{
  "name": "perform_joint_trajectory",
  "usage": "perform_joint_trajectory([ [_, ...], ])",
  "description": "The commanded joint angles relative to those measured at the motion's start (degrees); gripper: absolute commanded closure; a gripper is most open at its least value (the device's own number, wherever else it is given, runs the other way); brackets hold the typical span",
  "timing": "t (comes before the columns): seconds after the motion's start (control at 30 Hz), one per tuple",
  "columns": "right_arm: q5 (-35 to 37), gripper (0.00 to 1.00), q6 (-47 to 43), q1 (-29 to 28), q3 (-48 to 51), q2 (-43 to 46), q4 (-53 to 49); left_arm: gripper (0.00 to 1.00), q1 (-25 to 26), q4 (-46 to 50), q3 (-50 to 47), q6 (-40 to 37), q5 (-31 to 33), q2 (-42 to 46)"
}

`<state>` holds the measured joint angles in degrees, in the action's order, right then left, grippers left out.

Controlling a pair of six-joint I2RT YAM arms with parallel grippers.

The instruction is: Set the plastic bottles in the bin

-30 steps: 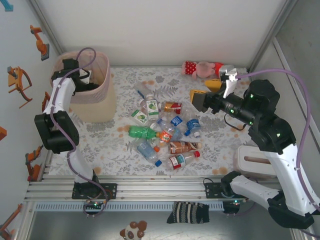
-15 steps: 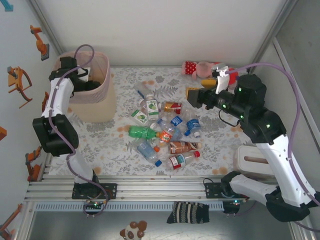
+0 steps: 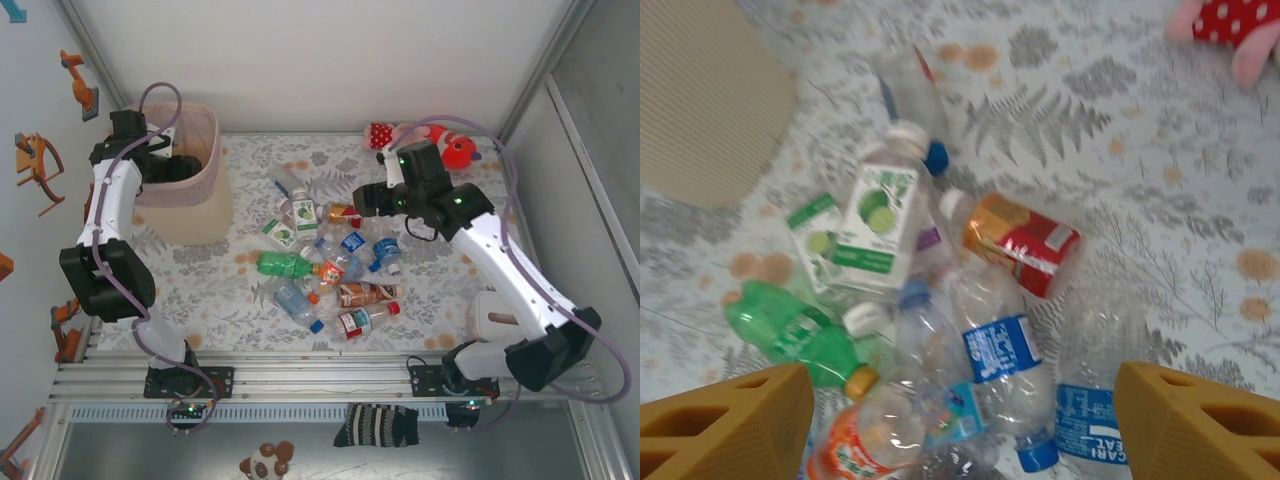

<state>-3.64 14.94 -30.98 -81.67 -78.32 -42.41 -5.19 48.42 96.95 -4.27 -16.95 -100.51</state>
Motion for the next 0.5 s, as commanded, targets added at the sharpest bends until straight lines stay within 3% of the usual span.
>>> perform_joint_trajectory([
  [0.0,3.3,0.23,-1.1,0.2,1.2,-4.1,-1.4,0.33,-0.5,-0.3,-1.0,0.9,-2.0,2.9],
  [0.2,6.3,0.25,-5.1,4.0,1.2,-13.7,-3.2,0.33,-1.0,-1.3,-3.9,0.9,-1.8,5.3],
  [0.47,0.4,0.29,-8.9,9.6,-2.3,-26.2,-4.8,0.33,-1.2,-1.5,-3.7,1.5,-3.1,5.9],
])
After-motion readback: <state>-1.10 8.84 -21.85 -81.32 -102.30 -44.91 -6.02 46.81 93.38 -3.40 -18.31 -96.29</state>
